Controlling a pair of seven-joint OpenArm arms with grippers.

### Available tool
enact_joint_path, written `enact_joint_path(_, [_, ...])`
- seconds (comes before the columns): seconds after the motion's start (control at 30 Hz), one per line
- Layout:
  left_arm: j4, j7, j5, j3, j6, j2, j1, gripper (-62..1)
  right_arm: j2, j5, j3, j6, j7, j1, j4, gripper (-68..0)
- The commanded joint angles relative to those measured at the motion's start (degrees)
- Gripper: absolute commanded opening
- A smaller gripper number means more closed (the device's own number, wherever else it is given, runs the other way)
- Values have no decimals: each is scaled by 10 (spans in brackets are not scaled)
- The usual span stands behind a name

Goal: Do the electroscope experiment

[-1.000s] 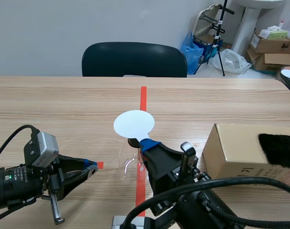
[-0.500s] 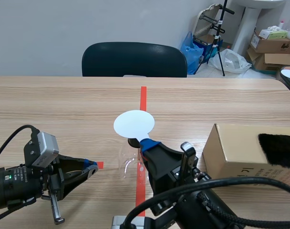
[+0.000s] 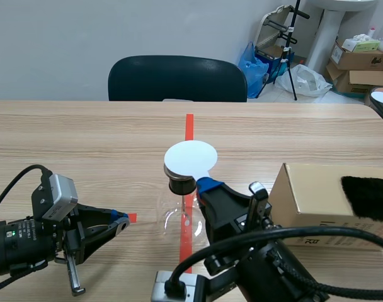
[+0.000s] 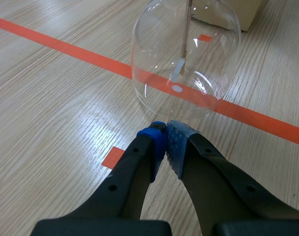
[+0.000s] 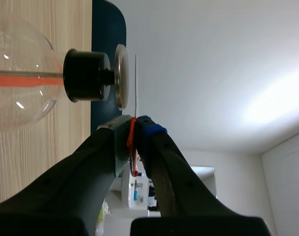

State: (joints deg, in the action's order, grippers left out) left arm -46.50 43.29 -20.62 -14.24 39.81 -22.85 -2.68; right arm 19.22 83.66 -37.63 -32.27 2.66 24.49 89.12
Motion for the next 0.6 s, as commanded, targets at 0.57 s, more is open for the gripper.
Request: enact_joint_path(0.57, [-11, 9, 7, 0, 1, 1, 1, -579, 4, 0, 1, -7, 261, -4, 10, -665])
